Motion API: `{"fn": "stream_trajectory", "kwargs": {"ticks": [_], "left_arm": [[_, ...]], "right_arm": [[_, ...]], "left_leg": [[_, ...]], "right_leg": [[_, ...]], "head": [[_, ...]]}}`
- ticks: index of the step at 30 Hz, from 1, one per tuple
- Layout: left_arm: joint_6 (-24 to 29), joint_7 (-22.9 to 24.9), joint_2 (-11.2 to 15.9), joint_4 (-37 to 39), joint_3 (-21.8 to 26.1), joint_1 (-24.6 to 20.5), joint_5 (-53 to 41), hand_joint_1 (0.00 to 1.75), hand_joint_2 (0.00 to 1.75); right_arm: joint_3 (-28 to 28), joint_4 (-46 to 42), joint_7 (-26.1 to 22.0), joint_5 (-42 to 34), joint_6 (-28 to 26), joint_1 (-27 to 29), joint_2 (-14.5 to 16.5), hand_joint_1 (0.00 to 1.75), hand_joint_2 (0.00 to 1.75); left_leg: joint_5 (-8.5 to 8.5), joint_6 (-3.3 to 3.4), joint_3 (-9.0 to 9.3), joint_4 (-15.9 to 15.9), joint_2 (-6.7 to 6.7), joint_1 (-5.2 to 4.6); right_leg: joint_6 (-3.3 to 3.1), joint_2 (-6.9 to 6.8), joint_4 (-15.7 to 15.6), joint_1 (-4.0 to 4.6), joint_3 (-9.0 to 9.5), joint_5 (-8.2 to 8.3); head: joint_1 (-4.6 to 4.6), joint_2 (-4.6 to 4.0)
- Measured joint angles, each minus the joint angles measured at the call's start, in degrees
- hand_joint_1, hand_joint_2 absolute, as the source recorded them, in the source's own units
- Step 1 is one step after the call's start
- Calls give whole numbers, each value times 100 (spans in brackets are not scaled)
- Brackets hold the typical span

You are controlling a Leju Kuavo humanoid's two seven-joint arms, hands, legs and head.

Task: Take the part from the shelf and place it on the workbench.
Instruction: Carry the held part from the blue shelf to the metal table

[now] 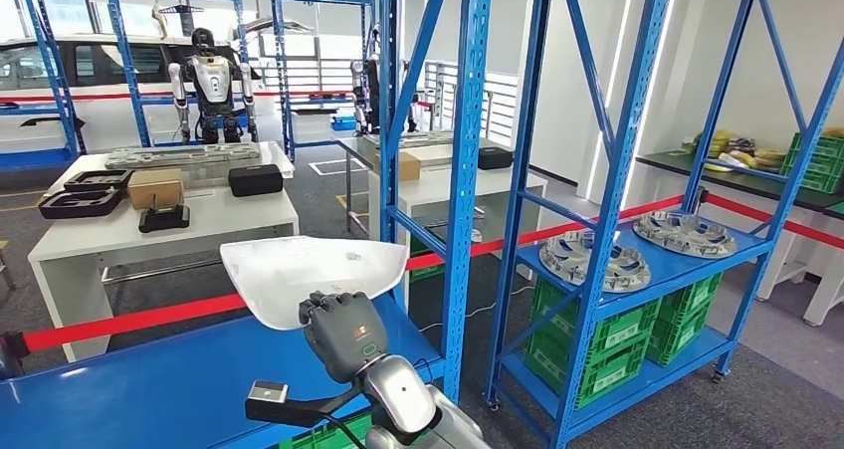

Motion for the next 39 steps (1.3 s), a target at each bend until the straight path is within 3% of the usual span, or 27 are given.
{"fn": "stream_trajectory", "kwargs": {"ticks": [2, 3, 5, 7, 9, 11, 12, 13, 14, 16, 18, 21, 23, 24, 26, 27, 28, 29, 30, 32, 34, 37, 39], "left_arm": [[0, -9, -29, 0, -11, -5, -4, 0, 175], [0, -19, -40, 1, -14, -10, -4, 0, 175], [-3, -42, -50, 1, -16, -18, -4, 0, 175], [-9, -62, -52, 2, -16, -17, -4, 0, 175], [-15, -71, -50, 4, -16, -18, -4, 0, 175], [-16, -69, -43, 5, -17, -19, -6, 0, 175], [-19, -66, -40, 6, -17, -17, -8, 0, 175], [-20, -64, -39, 7, -17, -15, -10, 0, 175], [-22, -61, -38, 7, -18, -14, -12, 0, 175], [-25, -54, -32, 5, -18, -23, -14, 0, 175], [-29, -45, -24, 3, -20, -37, -16, 0, 175], [-37, -17, -28, 5, -22, -45, -17, 0, 175], [-43, -6, -40, 8, -24, -50, -17, 0, 175], [-45, -3, -47, 9, -24, -52, -17, 0, 175], [-46, 2, -44, 8, -25, -54, -15, 0, 175], [-46, 5, -44, 8, -25, -53, -11, 0, 175], [-46, 7, -44, 8, -25, -51, -6, 0, 175], [-46, 7, -44, 8, -25, -49, 1, 0, 175], [-46, 5, -45, 8, -25, -47, 7, 0, 175], [-46, -14, -53, 8, -25, -46, 15, 0, 175], [-46, -48, -61, 8, -25, -47, 32, 0, 175], [-45, -78, -54, 8, -25, -41, 69, 0, 175], [-46, -78, -41, 10, -25, -34, 105, 0, 175]], "right_arm": [[-43, -45, -46, -10, -36, 22, -57, 159, 175], [-60, -64, -73, -11, -42, 28, -87, 159, 175], [-83, -87, -122, -16, -40, 41, -148, 159, 175], [-98, -106, -149, -26, -37, 47, -188, 159, 175], [-109, -119, -173, -38, -35, 55, -206, 159, 175], [-114, -121, -186, -55, -33, 83, -227, 159, 175], [-116, -121, -187, -66, -34, 105, -242, 159, 175], [-118, -121, -188, -72, -34, 125, -255, 159, 175], [-119, -121, -188, -75, -34, 139, -267, 159, 175], [-121, -125, -188, -79, -23, 143, -288, 159, 175], [-133, -144, -187, -80, 1, 132, -306, 159, 175], [-148, -167, -188, -78, 52, 117, -320, 159, 175], [-153, -168, -182, -76, 67, 105, -335, 159, 175], [-155, -168, -180, -76, 68, 98, -343, 159, 175], [-157, -168, -185, -80, 87, 88, -349, 159, 175], [-157, -168, -191, -86, 114, 87, -350, 159, 175], [-157, -167, -198, -97, 146, 86, -350, 159, 175], [-157, -167, -203, -111, 176, 82, -350, 159, 175], [-157, -167, -205, -125, 196, 74, -350, 159, 175], [-159, -167, -205, -151, 192, 36, -349, 159, 175], [-162, -165, -210, -174, 147, 2, -353, 159, 175], [-168, -163, -228, -188, 78, -13, -363, 159, 175], [-168, -163, -224, -189, 87, -48, -348, 159, 175]], "left_leg": [[64, -41, -44, -6, -5, -3], [98, -74, -55, -13, -4, 3], [169, -157, -66, -44, -2, 17], [147, -221, -109, -25, 2, 22], [-182, -271, -257, 336, 7, 22], [-663, -324, -493, 1081, 8, 21], [-802, -345, -566, 1393, 9, 21], [-828, -357, -554, 1533, 10, 21], [-746, -361, -426, 1445, 11, 22], [-526, -347, 88, 736, 20, 21], [-462, -280, 502, 111, 18, -7], [-435, -133, 532, -28, 6, -26], [-346, -30, 457, -51, 15, -1], [-294, 10, 407, -62, 22, 12], [-199, 45, 283, -57, 27, 14], [-152, 46, 217, -51, 27, 14], [-106, 42, 152, -44, 26, 14], [-63, 34, 92, -38, 23, 14], [-23, 22, 42, -33, 18, 14], [52, -20, -33, -27, 9, 10], [126, -94, -67, -40, 6, 13], [199, -212, -103, -70, 5, 22], [-47, -255, -228, 188, 8, 21]], "right_leg": [[-88, 10, -802, 43, 501, 190], [-120, 14, -1033, 69, 629, 242], [-152, 13, -1123, 103, 639, 311], [-206, 1, -1205, 69, 616, 392], [-263, -13, -1271, 27, 557, 507], [-291, -14, -1270, 28, 443, 598], [-290, -15, -1260, 28, 381, 639], [-283, -17, -1246, 28, 318, 677], [-271, -19, -1227, 25, 255, 712], [-232, -21, -1171, 17, 141, 770], [-175, -24, -1118, 25, 60, 822], [-80, -22, -1109, 37, 7, 916], [-7, -5, -969, 27, -82, 778], [29, 3, -745, 17, -175, 580], [88, 7, -6, -12, -424, 73], [106, 7, 340, -25, -513, -89], [114, 6, 531, -34, -522, -139], [112, 6, 506, -40, -419, -82], [98, 6, 257, -43, -203, 45], [41, 10, -577, -24, 382, 220], [-20, 17, -1091, 19, 689, 242], [-109, 11, -1189, 28, 662, 314], [-193, -8, -1236, -5, 602, 420]], "head": [[-2, 0], [-4, 1], [1, 1], [3, 1], [-18, 1], [-36, 0], [-40, 0], [-42, 0], [-43, 0], [-46, 1], [-41, 0], [-32, -1], [-23, -2], [-19, -2], [-8, -1], [-7, -1], [-4, -1], [-2, -1], [1, -1], [3, -1], [2, -1], [-2, -1], [-16, 0]]}}
